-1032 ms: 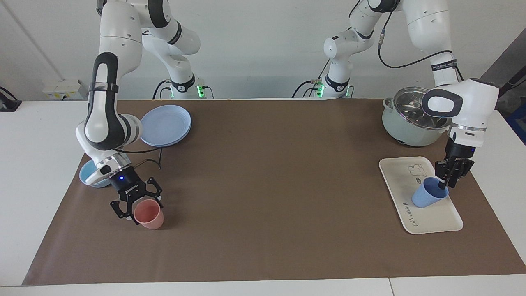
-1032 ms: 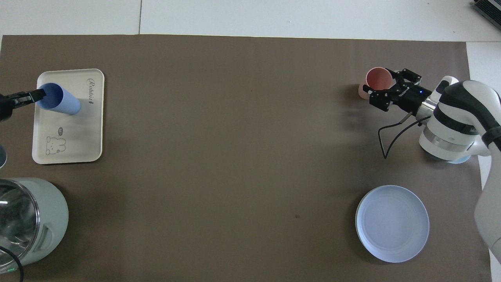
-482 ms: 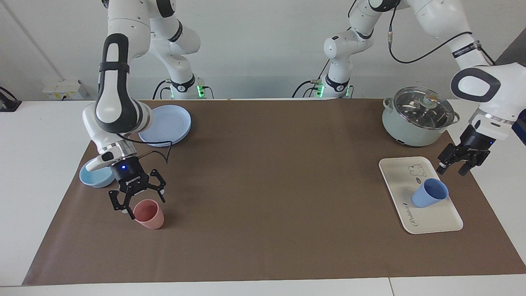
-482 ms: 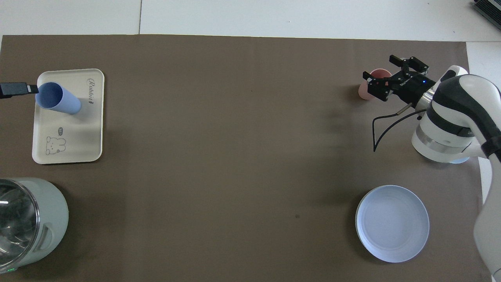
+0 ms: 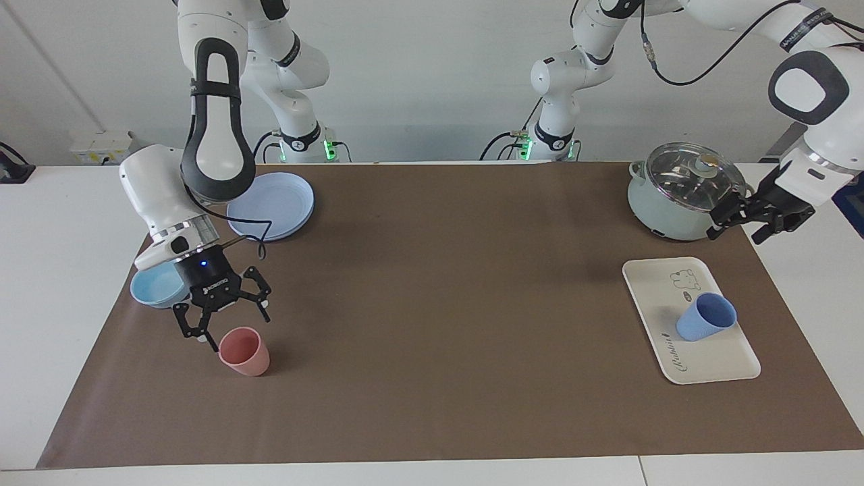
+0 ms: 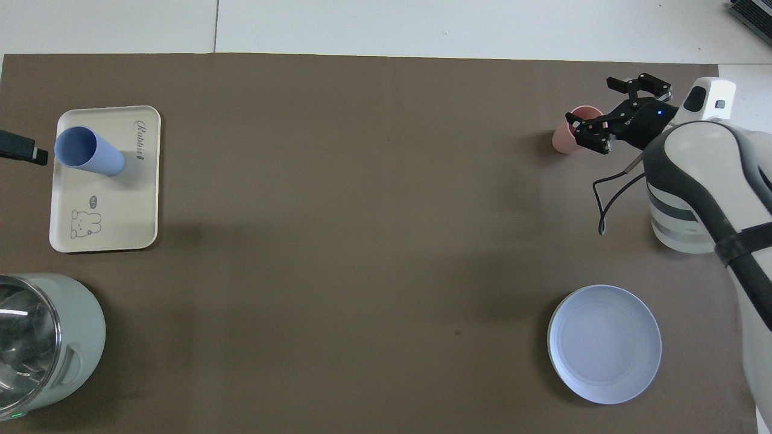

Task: Place cup on tray
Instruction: 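Lower the blue cup onto the tray with the left gripper, then open the left gripper and draw it back from the cup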

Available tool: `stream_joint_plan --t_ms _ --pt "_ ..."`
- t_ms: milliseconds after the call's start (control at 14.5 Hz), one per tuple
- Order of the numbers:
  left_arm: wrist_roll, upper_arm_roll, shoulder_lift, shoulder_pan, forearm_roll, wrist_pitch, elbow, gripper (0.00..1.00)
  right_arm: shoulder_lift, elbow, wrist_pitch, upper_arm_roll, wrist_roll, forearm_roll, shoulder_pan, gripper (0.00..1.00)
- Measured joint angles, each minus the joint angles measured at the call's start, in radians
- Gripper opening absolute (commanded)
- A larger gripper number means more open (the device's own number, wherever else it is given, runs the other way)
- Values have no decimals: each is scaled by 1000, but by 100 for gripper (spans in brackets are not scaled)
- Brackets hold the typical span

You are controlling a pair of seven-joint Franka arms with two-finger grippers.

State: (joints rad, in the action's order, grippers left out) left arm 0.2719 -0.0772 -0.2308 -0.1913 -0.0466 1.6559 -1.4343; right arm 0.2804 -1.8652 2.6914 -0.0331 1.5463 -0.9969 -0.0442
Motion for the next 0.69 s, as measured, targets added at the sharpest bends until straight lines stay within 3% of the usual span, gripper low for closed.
stream_joint_plan --t_ms 206,413,688 --pt "-98 -3 34 96 44 -61 19 100 -19 15 -40 -1 -199 231 -1 100" --pt "-156 -5 109 138 49 -126 7 100 -86 34 -184 -13 -443 504 12 100" --pt "-178 -5 208 154 51 -139 -121 100 -200 59 -402 -14 -755 792 33 100"
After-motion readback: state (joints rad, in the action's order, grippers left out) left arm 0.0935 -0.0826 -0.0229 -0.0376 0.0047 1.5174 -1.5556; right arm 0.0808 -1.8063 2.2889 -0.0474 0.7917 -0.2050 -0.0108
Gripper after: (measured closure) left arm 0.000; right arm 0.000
